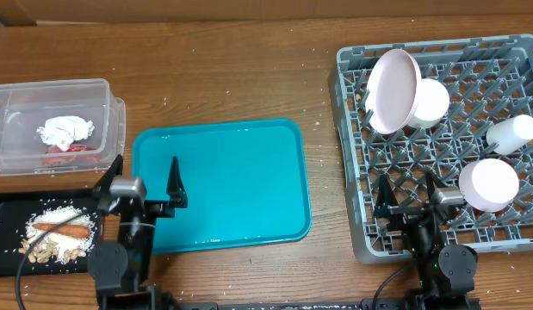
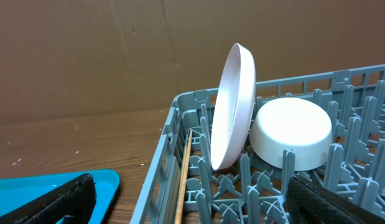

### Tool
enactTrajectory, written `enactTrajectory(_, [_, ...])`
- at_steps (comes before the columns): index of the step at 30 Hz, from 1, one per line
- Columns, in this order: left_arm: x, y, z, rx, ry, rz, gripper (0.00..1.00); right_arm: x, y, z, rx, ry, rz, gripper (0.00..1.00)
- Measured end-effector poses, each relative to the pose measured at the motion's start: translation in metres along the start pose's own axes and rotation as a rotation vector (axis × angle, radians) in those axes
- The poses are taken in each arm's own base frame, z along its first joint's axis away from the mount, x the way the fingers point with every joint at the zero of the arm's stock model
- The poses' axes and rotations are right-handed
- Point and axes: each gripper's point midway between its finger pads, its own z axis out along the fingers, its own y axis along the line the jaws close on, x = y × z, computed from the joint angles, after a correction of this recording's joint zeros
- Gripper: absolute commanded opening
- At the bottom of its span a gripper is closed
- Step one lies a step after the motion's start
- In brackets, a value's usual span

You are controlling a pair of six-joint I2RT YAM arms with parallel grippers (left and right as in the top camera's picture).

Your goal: Sort waste into correct bins and load items into the dishwasher

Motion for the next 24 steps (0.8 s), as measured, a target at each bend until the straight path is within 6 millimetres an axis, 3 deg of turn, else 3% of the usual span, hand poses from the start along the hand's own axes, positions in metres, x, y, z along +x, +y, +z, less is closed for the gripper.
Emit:
enactTrajectory(6, [0.030, 0.009, -0.013, -0.046, -0.056, -0.064, 1.00, 0.000, 0.000, 0.000, 0.000, 0.000, 0.000, 1.00])
enactTrajectory(11, [0.024, 0.011, -0.020, -0.061, -0.093, -0.077, 1.00, 0.000, 0.000, 0.000, 0.000, 0.001, 0.001, 1.00])
enactTrajectory(17, [0.047, 0.014, -0.020, -0.078, -0.001, -0.099, 1.00, 0.000, 0.000, 0.000, 0.000, 0.001, 0.000, 1.00])
enactTrajectory(21, [0.079, 0.016, -0.022, -0.092, 0.128, -0.118, 1.00, 0.000, 0.000, 0.000, 0.000, 0.000, 0.000, 1.00])
enactTrajectory(24, [0.080, 0.016, -0.022, -0.093, 0.133, -0.118, 1.00, 0.000, 0.000, 0.000, 0.000, 0.001, 0.001, 1.00])
